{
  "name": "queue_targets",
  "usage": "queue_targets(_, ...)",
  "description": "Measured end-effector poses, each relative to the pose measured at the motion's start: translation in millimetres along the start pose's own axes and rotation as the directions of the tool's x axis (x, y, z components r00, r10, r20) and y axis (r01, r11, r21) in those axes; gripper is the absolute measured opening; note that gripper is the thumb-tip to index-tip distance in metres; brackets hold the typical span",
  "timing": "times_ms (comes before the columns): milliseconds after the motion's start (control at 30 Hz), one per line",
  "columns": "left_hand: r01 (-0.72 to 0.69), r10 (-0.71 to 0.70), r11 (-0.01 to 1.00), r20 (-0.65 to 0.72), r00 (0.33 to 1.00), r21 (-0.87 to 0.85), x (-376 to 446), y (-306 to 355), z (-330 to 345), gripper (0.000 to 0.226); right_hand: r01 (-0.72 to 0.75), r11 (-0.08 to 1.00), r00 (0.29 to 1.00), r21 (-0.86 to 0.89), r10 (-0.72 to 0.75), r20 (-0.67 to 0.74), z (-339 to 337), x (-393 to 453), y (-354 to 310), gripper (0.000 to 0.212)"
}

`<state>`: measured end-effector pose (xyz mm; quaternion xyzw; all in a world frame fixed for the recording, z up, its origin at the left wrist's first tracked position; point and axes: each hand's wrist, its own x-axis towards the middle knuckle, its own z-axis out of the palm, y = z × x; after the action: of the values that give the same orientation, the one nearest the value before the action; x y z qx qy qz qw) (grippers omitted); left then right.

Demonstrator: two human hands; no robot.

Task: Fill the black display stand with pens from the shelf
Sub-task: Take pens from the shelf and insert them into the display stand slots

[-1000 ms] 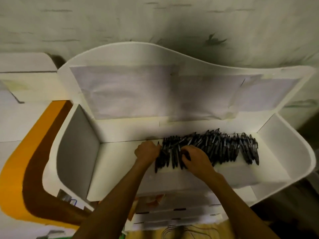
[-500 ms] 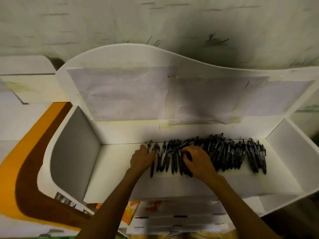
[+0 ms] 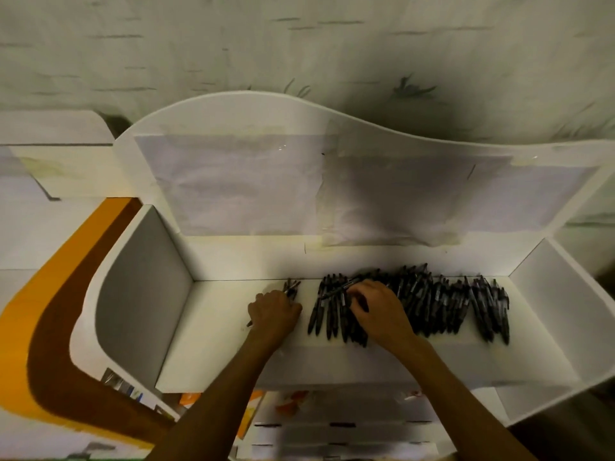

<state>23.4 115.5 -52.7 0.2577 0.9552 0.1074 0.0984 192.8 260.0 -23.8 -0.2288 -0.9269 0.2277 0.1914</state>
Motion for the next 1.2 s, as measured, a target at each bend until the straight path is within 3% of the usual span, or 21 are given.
queue_targets(100,0.030,-0.028,0.992,0.017,0.999,-0.125,2.1,-1.6,1.9,0.034,0.005,1.000,1.000,-0.010,-0.005,0.003,-2.6,-0.4,2.5,0.019)
queue_targets(233,0.078,-0.012,0.909,0.159,0.987,-0.409,4.1,7.6,-0.4,0.027,0.008,1.000,1.000,-0.007,-0.008,0.004,-5.6,-0.7,4.4,0.019)
queue_targets(333,0.083,-0.008,0.892,0.167,0.986,-0.445,-0.9,15.5,4.3,0.023,0.011,1.000,1.000,0.000,-0.011,-0.001,-7.3,-0.8,5.1,0.019)
queue_targets(467,0.040,0.022,0.905,0.140,0.990,-0.424,-4.5,19.6,10.5,0.032,0.011,1.000,1.000,-0.002,-0.011,0.004,-10.6,-3.3,6.7,0.020)
queue_targets(667,-0.013,0.087,0.904,0.154,0.984,-0.428,0.3,11.9,11.5,0.023,0.006,1.000,1.000,-0.008,-0.006,0.013,-13.1,-8.6,9.3,0.017)
queue_targets(867,0.009,0.003,0.951,0.040,0.999,-0.310,3.5,18.3,2.8,0.032,0.028,1.000,0.999,-0.005,-0.027,0.041,-10.7,-8.0,3.2,0.017)
queue_targets(1067,0.110,-0.109,0.994,0.053,0.993,-0.026,8.7,-20.1,-8.3,0.032,0.026,1.000,1.000,-0.007,-0.026,0.012,-16.3,-2.6,2.9,0.017)
queue_targets(1200,0.163,-0.161,0.982,0.033,0.986,-0.096,13.7,-47.5,-13.4,0.029,0.016,1.000,1.000,-0.003,-0.016,-0.004,-14.6,2.6,1.2,0.017)
